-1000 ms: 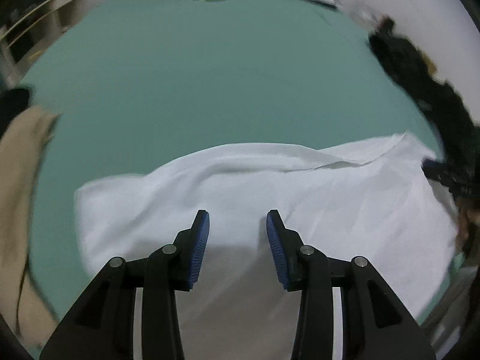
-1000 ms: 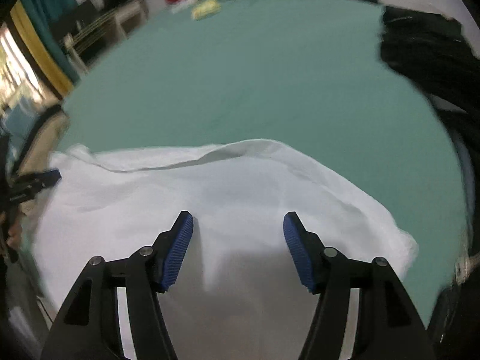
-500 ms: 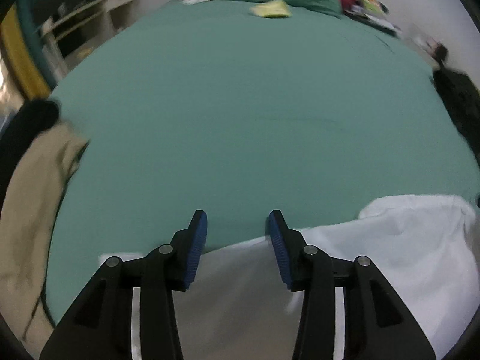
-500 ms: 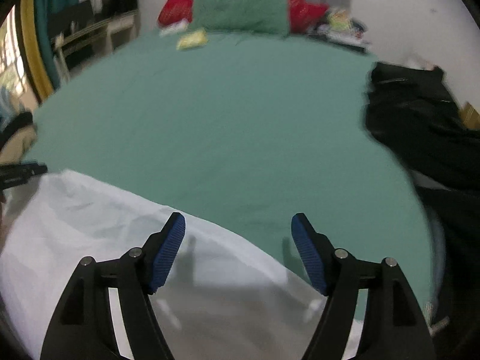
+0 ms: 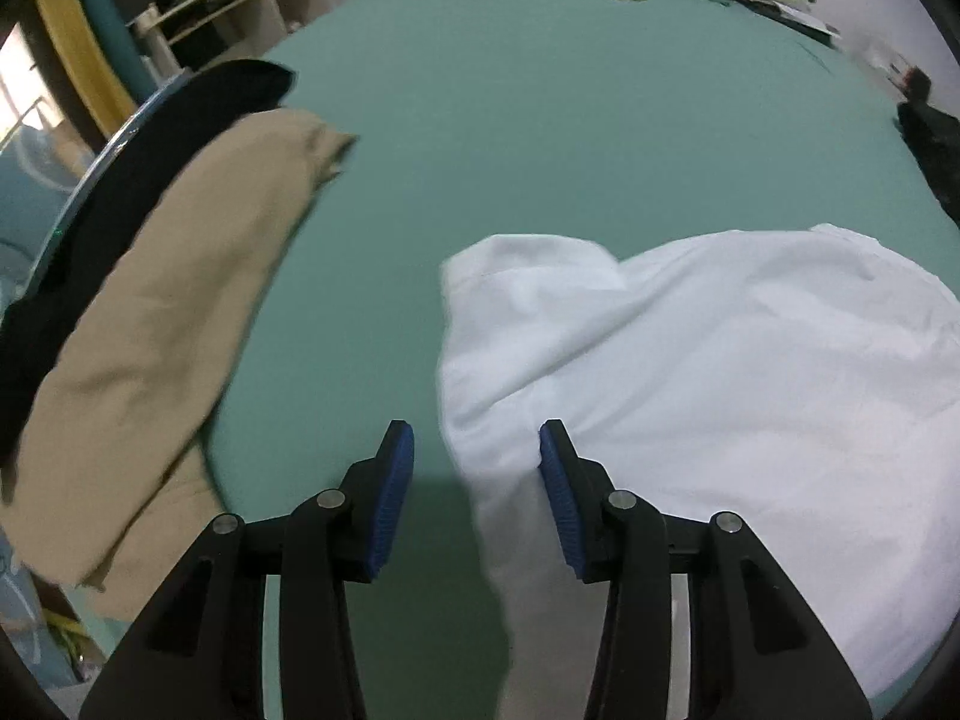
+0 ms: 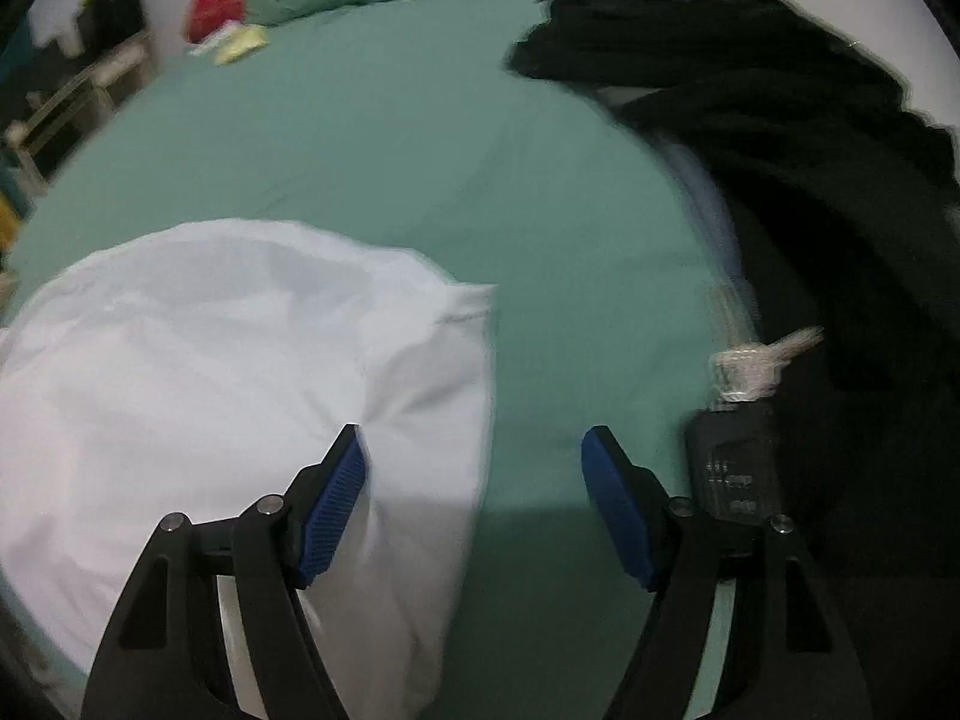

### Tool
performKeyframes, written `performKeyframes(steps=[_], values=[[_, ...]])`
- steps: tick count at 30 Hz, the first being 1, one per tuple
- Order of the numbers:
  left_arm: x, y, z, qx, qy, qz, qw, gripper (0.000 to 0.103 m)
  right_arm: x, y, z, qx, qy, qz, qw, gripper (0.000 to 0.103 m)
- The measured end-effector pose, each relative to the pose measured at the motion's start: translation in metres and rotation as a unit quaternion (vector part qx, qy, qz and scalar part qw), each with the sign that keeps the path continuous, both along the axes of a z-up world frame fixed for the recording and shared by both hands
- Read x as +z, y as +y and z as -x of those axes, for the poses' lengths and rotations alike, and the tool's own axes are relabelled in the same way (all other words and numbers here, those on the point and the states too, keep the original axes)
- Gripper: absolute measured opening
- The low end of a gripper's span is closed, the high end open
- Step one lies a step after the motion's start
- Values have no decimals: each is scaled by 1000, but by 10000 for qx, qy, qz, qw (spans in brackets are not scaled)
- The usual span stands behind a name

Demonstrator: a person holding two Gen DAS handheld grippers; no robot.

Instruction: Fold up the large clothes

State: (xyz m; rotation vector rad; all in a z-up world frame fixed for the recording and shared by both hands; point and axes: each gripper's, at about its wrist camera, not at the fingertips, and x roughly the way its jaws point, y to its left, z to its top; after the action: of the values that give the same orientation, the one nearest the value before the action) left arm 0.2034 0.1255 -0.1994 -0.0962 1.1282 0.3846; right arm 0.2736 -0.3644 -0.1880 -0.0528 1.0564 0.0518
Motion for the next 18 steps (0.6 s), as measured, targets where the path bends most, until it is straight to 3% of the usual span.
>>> performKeyframes(steps=[4,9,13,16,18], values=[[0,-1,10,46,41,0,10000,46,4,-19,9,-518,-158,512,9972,73],[16,8,17,-18,-134,116,9998,46,11,-46,19,-977,-204,290,9946,73],[36,5,36,-230,-518,481,9972,46,30,-40,41,-734,-506,28,9960,73],[38,-8,49,-391,-525,746,9951,46,43,-24,56,-461,-714,-177,9962,73],[29,-16,57,-468,-353,790,9951,46,48,-4,69,-114,-784,-566,9953,73]])
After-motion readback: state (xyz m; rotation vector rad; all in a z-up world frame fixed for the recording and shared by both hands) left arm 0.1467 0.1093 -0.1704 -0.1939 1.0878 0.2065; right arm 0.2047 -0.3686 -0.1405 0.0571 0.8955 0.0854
